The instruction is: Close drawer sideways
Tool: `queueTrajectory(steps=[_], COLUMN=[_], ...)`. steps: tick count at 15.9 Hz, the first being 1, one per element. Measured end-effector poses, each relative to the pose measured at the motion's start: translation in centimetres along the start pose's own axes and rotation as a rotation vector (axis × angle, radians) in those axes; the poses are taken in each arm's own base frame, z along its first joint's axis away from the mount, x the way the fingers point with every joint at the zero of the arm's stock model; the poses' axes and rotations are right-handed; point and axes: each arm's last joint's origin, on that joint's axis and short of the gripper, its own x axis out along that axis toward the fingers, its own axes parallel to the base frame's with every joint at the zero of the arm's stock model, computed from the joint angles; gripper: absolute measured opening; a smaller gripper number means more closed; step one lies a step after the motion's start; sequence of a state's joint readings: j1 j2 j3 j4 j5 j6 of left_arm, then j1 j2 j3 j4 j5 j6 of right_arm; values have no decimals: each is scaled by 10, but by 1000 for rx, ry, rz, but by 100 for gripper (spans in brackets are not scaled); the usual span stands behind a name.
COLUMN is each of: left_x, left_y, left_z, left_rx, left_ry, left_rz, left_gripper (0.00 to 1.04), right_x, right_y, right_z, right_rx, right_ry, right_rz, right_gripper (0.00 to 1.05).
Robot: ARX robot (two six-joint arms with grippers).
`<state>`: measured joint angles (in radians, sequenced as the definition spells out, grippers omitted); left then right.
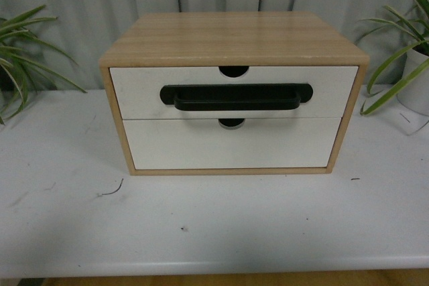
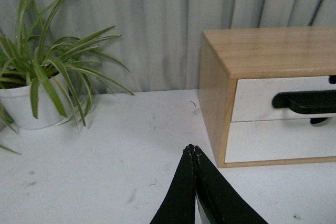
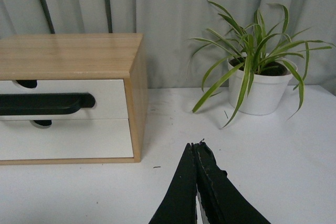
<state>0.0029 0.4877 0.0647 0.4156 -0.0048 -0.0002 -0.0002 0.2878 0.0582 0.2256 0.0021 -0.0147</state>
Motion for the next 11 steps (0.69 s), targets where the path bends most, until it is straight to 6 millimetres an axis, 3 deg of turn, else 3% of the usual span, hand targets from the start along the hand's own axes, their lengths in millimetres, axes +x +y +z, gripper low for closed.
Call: queueTrajectory(steps=[10,11], left_x=[-16,-17], left_y=[-1,-1], left_z=[-10,-10], left_rx=[0,0], left_ry=[-26,-18], left_rz=[-9,-9], left_gripper=[2,2], right_x=[-16,-19], right_y=[0,0], right_z=[-17,-12], right_rx=[0,1], right_ry=[37,-29], right_rz=[3,2], right_gripper=[2,2])
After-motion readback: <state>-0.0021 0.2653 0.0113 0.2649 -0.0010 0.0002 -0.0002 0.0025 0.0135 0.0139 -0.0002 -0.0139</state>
